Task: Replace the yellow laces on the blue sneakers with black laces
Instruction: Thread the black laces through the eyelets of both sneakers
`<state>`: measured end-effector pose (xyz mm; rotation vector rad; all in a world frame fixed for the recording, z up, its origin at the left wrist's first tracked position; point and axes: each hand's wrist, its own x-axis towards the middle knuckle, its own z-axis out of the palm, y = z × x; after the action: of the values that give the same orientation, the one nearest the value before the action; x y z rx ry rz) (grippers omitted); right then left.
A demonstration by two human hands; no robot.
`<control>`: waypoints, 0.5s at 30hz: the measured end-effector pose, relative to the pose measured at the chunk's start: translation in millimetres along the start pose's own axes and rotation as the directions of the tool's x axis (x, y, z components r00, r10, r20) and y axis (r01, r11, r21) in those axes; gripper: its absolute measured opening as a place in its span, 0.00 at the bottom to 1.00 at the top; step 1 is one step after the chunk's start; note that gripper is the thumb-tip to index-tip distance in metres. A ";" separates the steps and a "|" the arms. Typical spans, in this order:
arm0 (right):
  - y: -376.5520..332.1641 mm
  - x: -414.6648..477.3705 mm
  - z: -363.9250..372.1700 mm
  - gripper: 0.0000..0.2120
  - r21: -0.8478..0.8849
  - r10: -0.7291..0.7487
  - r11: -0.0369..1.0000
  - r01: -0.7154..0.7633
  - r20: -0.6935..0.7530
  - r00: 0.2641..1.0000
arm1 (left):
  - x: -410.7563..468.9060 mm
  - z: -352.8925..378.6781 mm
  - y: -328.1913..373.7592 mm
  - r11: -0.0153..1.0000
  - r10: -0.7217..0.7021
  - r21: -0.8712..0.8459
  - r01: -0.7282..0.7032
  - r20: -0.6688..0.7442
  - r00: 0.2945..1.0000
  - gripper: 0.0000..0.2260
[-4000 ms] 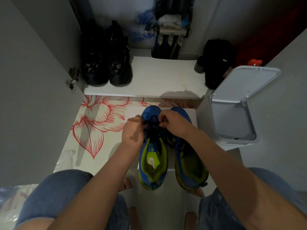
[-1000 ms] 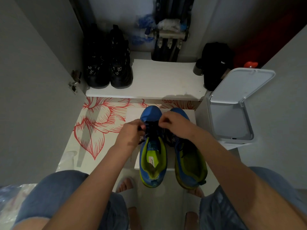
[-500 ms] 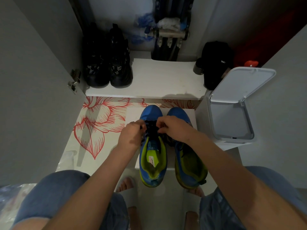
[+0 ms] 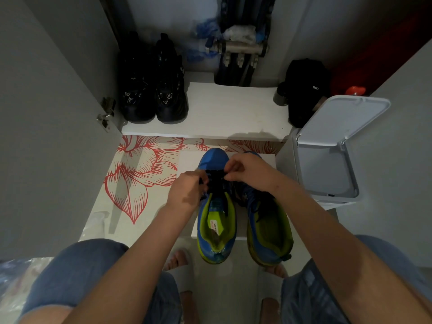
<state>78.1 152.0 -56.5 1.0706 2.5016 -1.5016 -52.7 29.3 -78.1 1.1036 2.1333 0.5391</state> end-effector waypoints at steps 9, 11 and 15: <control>6.1 0.0 12.7 0.09 -0.172 0.035 0.985 -0.021 0.079 0.996 | -4.6 -1.6 7.1 0.992 0.039 0.122 -0.040 0.013 0.999 0.09; 8.0 1.1 12.5 0.10 -0.158 0.050 0.987 -0.038 0.071 0.996 | -4.9 -4.4 8.9 0.999 -0.028 -0.040 0.029 0.040 0.999 0.07; 9.8 1.3 12.1 0.09 -0.098 0.071 0.993 -0.067 0.036 0.997 | -2.5 -4.9 6.3 0.980 -0.112 -0.157 0.125 0.091 0.990 0.07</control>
<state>79.0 146.1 -71.0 1.0898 2.4558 -1.3555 -51.7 30.4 -69.9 0.8871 2.0301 0.5907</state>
